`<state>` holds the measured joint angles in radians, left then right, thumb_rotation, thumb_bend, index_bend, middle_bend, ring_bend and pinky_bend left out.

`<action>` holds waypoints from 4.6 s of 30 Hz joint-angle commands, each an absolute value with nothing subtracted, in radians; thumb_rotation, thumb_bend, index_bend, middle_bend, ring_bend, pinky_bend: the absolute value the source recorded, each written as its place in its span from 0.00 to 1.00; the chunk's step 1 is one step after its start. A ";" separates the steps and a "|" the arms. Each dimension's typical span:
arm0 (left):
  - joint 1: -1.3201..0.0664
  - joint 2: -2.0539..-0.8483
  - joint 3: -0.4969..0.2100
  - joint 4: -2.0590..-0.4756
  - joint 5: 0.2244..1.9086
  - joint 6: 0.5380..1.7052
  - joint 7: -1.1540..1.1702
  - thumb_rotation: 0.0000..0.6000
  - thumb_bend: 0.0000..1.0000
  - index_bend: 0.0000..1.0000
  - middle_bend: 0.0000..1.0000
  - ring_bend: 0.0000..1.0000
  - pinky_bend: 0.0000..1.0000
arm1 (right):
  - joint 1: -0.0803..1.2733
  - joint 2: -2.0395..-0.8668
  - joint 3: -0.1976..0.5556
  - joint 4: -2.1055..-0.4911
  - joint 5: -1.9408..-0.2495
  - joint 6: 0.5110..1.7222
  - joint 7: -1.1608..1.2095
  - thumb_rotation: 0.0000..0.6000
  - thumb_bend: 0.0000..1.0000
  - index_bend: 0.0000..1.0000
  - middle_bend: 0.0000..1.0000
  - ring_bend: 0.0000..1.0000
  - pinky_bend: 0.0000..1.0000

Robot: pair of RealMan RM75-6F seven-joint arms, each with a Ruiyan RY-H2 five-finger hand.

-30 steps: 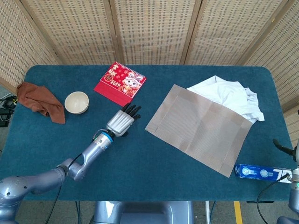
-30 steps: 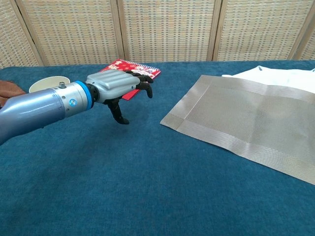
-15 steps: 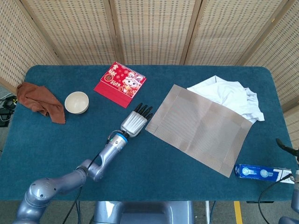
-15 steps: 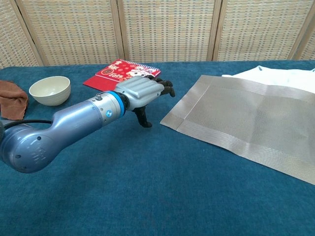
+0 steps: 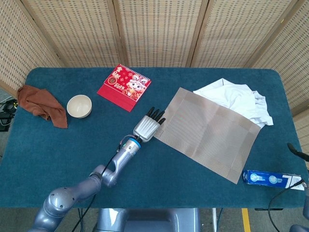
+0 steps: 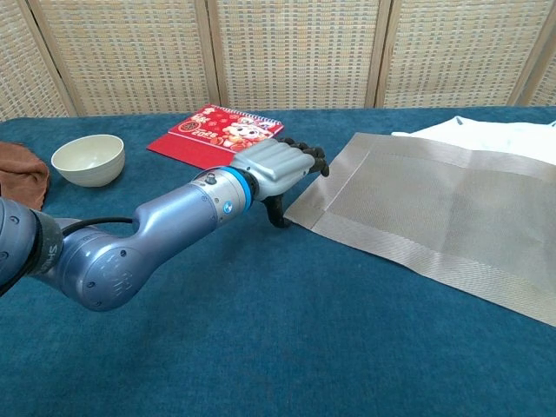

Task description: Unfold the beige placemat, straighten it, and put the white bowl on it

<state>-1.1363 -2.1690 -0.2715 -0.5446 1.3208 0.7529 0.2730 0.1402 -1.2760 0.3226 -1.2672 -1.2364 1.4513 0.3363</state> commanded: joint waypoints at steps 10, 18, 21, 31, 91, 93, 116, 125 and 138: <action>-1.172 -2.251 -0.269 -0.430 1.326 0.773 0.257 1.00 0.54 0.22 0.00 0.00 0.00 | 0.138 -1.275 0.328 -1.262 -1.234 1.448 0.363 1.00 0.30 0.09 0.00 0.00 0.00; -1.166 -2.269 -0.255 -0.398 1.339 0.800 0.237 1.00 0.65 0.38 0.00 0.00 0.00 | 0.135 -1.272 0.331 -1.265 -1.235 1.452 0.371 1.00 0.30 0.09 0.00 0.00 0.00; -1.155 -2.269 -0.259 -0.405 1.330 0.826 0.233 1.00 0.64 0.57 0.00 0.00 0.00 | 0.134 -1.271 0.329 -1.271 -1.240 1.454 0.370 1.00 0.30 0.09 0.00 0.00 0.00; -1.107 -2.269 -0.254 -0.401 1.324 0.898 0.246 1.00 0.58 0.75 0.00 0.00 0.00 | 0.130 -1.266 0.330 -1.282 -1.246 1.465 0.374 1.00 0.30 0.09 0.00 0.00 0.00; -0.596 -1.595 0.002 -1.678 1.126 1.114 0.769 1.00 0.60 0.76 0.00 0.00 0.00 | 0.120 -1.259 0.280 -1.380 -1.345 1.545 0.291 1.00 0.30 0.11 0.00 0.00 0.00; -0.594 -1.594 0.006 -1.691 1.123 1.116 0.774 1.00 0.60 0.77 0.00 0.00 0.00 | 0.120 -1.259 0.279 -1.381 -1.347 1.546 0.290 1.00 0.30 0.11 0.00 0.00 0.00; -0.571 -1.479 0.077 -1.825 1.187 1.081 0.673 1.00 0.46 0.15 0.00 0.00 0.00 | 0.120 -1.260 0.267 -1.393 -1.361 1.555 0.262 1.00 0.30 0.11 0.00 0.00 0.00; -0.533 -1.407 0.097 -1.855 1.264 1.115 0.562 1.00 0.34 0.00 0.00 0.00 0.00 | 0.117 -1.259 0.254 -1.409 -1.381 1.566 0.242 1.00 0.30 0.11 0.00 0.00 0.00; -0.395 -1.296 0.096 -1.828 1.393 1.336 0.429 1.00 0.34 0.01 0.00 0.00 0.00 | 0.123 -1.259 0.216 -1.447 -1.411 1.546 0.176 1.00 0.30 0.11 0.00 0.00 0.00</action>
